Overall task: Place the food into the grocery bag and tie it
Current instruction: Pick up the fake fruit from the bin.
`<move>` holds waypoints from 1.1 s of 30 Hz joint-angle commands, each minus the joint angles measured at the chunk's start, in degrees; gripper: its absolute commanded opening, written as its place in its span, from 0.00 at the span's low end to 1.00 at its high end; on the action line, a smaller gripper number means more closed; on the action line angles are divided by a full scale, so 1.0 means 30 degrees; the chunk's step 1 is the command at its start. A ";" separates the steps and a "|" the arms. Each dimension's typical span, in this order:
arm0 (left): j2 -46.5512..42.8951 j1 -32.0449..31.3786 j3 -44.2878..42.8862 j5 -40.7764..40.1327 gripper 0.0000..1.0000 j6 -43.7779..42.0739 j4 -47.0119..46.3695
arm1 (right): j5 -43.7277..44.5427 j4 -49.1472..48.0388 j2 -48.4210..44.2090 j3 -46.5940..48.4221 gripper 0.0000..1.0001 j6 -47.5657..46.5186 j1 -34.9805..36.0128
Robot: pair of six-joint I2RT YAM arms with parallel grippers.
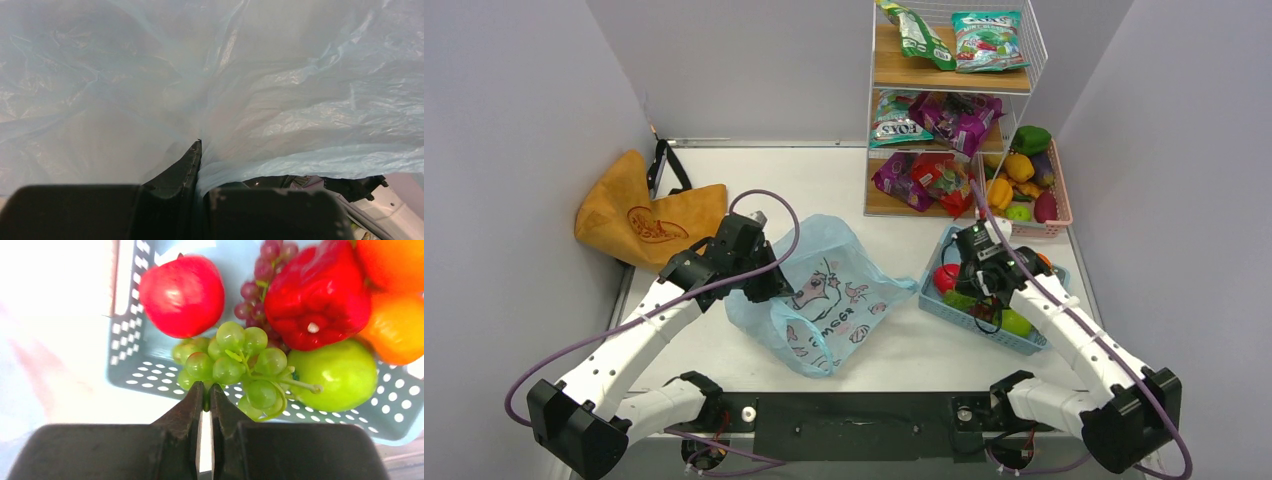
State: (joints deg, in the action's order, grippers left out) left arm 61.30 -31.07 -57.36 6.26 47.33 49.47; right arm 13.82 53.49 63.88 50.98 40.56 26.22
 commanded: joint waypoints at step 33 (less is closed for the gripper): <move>0.1602 0.0189 -0.1783 0.1279 0.00 0.6481 -0.3625 | -0.3347 0.0645 -0.2814 1.3013 0.00 -0.3932 0.0027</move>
State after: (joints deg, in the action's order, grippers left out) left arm 65.01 -30.98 -59.94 8.51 65.69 42.74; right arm 8.56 57.89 56.95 86.70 30.55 26.22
